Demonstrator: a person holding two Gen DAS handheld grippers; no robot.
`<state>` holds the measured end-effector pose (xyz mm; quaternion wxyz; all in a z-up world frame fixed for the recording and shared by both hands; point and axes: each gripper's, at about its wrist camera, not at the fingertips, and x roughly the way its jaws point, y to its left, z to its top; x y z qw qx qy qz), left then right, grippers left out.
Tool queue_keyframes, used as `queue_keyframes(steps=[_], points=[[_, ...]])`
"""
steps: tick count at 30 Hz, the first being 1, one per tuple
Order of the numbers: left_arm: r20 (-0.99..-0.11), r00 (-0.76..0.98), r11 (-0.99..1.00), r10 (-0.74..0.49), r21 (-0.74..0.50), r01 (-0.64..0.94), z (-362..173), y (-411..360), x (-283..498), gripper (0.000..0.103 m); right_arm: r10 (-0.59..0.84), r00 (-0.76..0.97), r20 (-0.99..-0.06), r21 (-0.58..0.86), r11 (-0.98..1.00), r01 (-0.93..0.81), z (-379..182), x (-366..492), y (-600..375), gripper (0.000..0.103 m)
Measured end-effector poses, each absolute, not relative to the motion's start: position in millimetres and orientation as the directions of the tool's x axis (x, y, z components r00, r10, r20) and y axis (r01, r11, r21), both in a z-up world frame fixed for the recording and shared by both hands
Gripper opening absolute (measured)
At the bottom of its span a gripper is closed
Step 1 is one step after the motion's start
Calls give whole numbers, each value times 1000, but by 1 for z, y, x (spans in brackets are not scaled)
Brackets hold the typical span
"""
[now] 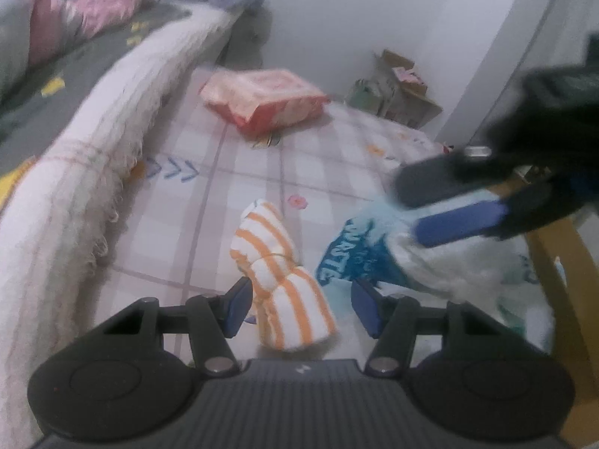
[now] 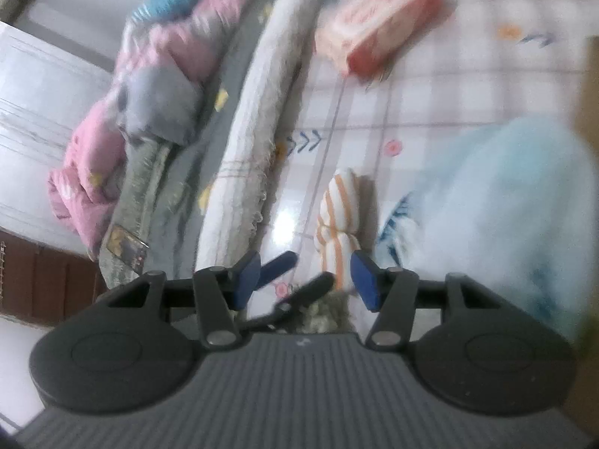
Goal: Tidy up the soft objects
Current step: 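Move the right gripper back to the bed and grasp the orange-striped sock, then carry the striped sock into the box and open the right gripper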
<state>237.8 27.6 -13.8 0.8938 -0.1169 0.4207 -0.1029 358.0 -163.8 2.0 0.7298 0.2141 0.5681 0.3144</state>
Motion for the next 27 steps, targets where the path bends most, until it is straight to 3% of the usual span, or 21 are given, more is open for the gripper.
queue_keyframes(steps=[7, 16, 27], points=[[-769, 542, 927, -339, -370, 55, -41, 38, 257, 57, 621, 51, -782, 602, 774, -199, -53, 411, -98, 51], [-749, 540, 898, -385, -440, 30, -46, 50, 263, 49, 565, -26, -824, 558, 805, -200, -94, 426, -70, 44], [-671, 648, 914, -360, -395, 98, 11, 50, 224, 49, 647, 43, -761, 620, 745, -245, -47, 400, -78, 42]])
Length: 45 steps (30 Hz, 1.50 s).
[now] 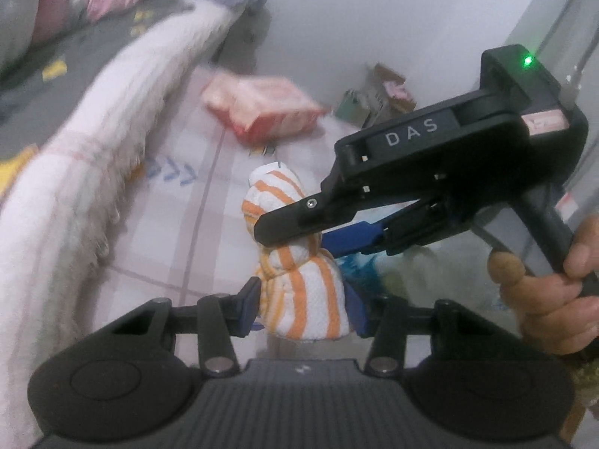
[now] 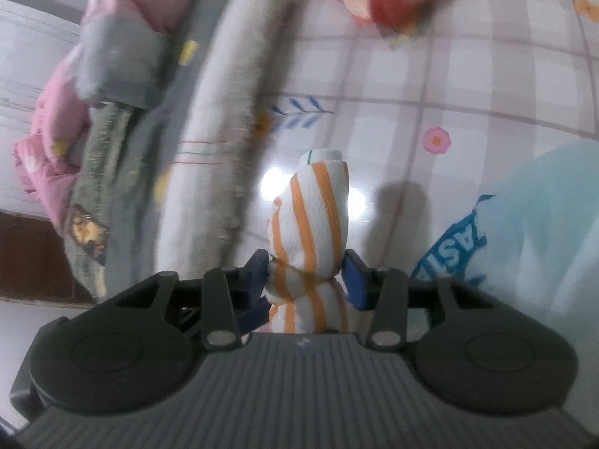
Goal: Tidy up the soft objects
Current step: 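Carry the striped sock into the box and open the right gripper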
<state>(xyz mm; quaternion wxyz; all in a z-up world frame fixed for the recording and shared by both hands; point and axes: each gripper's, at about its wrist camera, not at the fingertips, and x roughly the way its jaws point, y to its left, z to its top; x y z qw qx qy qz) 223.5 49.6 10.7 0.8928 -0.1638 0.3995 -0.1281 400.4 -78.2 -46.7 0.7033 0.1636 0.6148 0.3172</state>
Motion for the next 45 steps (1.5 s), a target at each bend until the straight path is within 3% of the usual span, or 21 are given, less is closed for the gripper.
queue_keyframes(steps=[7, 12, 23, 30, 36, 45], points=[[-600, 704, 916, -379, -353, 192, 61, 26, 184, 49, 719, 133, -682, 661, 685, -307, 12, 355, -112, 41], [-538, 706, 886, -460, -337, 320, 92, -20, 163, 49, 740, 232, -632, 669, 671, -318, 52, 316, -167, 41], [-522, 524, 728, -674, -345, 593, 105, -160, 142, 50, 663, 466, -585, 671, 719, -180, 83, 225, -351, 40], [-574, 394, 653, -718, -358, 667, 81, -225, 135, 55, 607, 525, -597, 696, 717, -37, 52, 181, -441, 40], [-613, 376, 669, -695, -358, 651, 60, -225, 140, 55, 568, 538, -623, 680, 733, 13, 26, 163, -478, 40], [-630, 491, 777, -602, -322, 541, 60, -173, 145, 55, 443, 433, -785, 445, 889, -103, -2, 188, -466, 40]])
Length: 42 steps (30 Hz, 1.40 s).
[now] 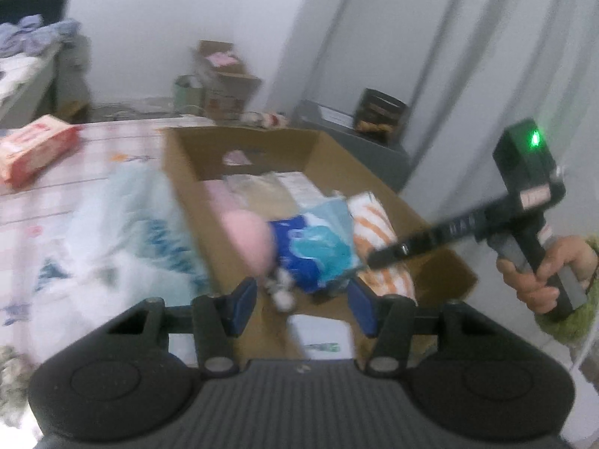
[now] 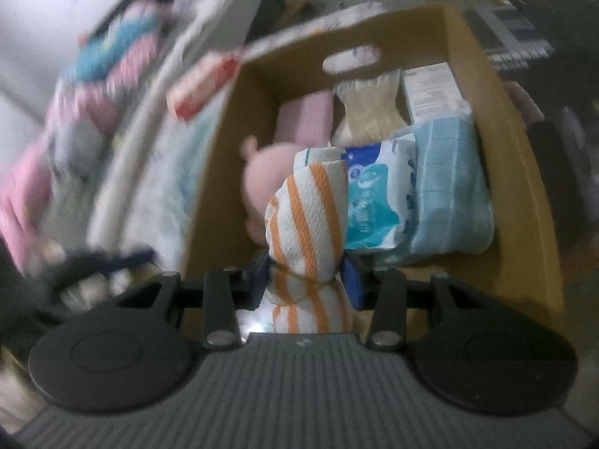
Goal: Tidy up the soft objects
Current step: 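Carry the striped sock into the box and open the right gripper, then move the left gripper to the green scrunchie while the right gripper approaches the gold packet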
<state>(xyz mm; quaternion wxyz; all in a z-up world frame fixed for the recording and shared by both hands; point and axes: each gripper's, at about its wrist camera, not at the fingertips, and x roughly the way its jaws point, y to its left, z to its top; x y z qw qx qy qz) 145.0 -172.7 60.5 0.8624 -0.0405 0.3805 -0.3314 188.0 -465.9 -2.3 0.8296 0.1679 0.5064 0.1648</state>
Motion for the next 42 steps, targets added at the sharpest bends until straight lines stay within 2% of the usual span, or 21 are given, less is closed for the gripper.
queue_keyframes(steps=[5, 8, 13, 20, 27, 30, 34, 42], points=[[-636, 526, 815, -565, -330, 476, 60, -149, 148, 55, 380, 300, -875, 294, 909, -295, -28, 205, -426, 42], [-639, 529, 821, -559, -336, 462, 60, -141, 150, 55, 314, 253, -915, 219, 914, -343, -45, 212, -409, 43], [-640, 526, 821, -560, -343, 457, 57, -135, 150, 55, 361, 244, -900, 285, 911, -297, -55, 221, -413, 47], [-646, 521, 823, -558, -349, 448, 51, -131, 146, 55, 467, 234, -853, 431, 882, -190, -73, 228, -423, 47], [-644, 531, 830, -551, -355, 431, 50, -124, 145, 55, 473, 195, -859, 452, 881, -143, -87, 233, -413, 47], [-644, 538, 836, -544, -355, 419, 49, -117, 145, 55, 469, 227, -853, 457, 883, -108, -80, 233, -420, 51], [-645, 555, 848, -526, -344, 404, 48, -104, 141, 58, 463, 306, -832, 460, 884, -86, -59, 226, -429, 62], [-651, 606, 887, -458, -288, 362, 49, -58, 121, 69, 528, 429, -733, 548, 832, -87, -8, 214, -429, 63]])
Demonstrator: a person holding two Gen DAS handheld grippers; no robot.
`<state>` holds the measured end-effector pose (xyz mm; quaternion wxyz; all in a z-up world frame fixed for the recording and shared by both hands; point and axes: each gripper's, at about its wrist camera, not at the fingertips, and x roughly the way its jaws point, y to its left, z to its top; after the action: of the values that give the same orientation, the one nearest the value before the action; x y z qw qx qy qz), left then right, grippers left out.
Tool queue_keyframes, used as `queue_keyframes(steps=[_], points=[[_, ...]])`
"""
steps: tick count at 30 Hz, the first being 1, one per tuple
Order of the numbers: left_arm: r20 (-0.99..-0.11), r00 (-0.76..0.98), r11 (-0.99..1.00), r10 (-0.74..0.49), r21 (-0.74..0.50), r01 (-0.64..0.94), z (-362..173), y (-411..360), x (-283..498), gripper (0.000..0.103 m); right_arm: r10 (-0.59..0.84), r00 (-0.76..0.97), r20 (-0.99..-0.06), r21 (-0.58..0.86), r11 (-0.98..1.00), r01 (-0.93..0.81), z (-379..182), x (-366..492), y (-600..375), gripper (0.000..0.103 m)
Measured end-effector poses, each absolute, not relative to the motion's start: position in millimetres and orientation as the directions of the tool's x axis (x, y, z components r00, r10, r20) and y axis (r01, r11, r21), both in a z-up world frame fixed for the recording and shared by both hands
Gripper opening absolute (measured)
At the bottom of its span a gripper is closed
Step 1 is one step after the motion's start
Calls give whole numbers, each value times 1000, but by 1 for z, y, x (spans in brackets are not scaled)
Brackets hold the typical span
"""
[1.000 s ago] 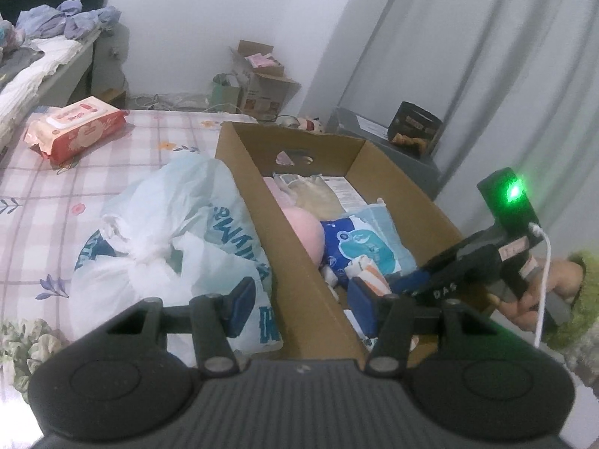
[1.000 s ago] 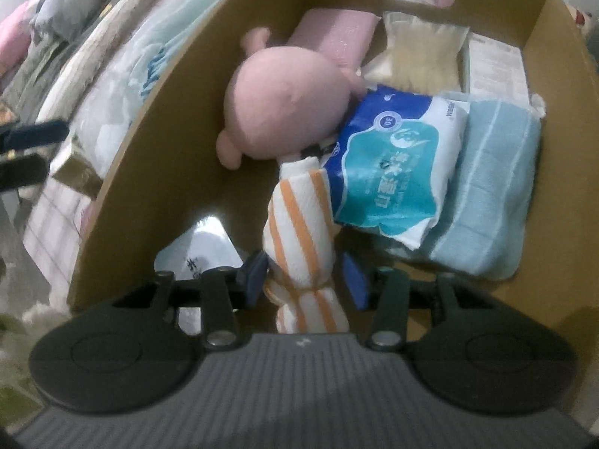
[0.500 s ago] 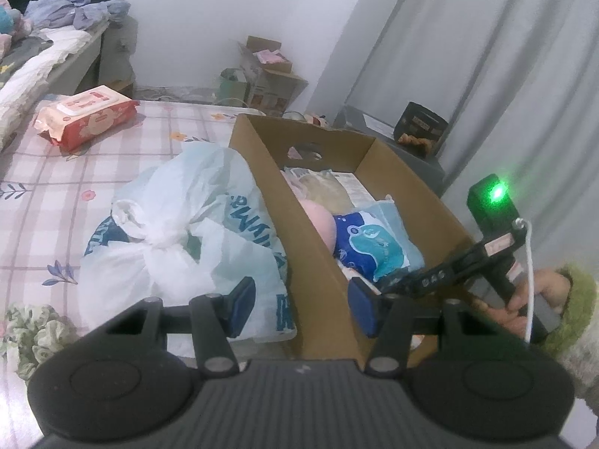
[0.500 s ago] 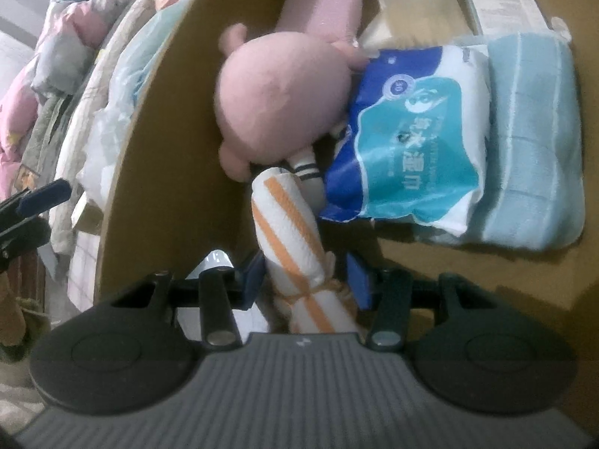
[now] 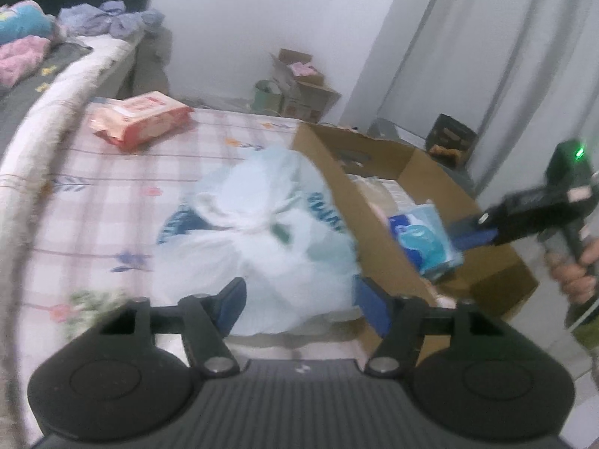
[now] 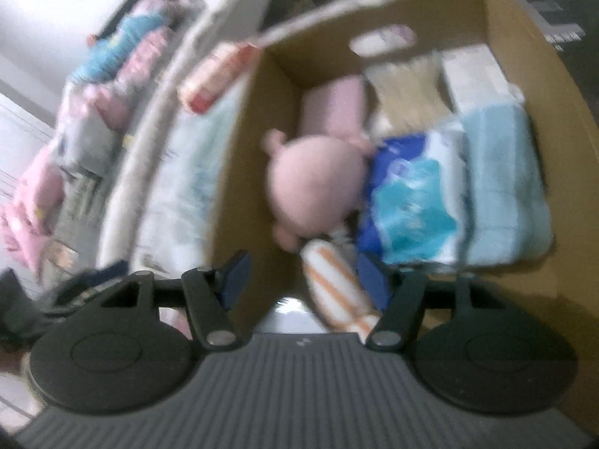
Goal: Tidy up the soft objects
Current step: 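Move the left gripper to the green scrunchie while the right gripper approaches the gold packet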
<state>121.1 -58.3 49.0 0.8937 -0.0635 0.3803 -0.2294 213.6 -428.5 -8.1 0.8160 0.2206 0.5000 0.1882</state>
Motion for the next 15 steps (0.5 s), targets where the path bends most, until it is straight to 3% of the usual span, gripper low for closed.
queue_keyframes(steps=[7, 15], points=[[-663, 665, 936, -344, -182, 303, 47, -24, 105, 74, 611, 407, -679, 579, 786, -215, 27, 215, -369, 65], [-688, 669, 952, -283, -114, 285, 27, -8, 103, 74, 663, 251, -705, 561, 738, -374, 37, 235, -265, 66]])
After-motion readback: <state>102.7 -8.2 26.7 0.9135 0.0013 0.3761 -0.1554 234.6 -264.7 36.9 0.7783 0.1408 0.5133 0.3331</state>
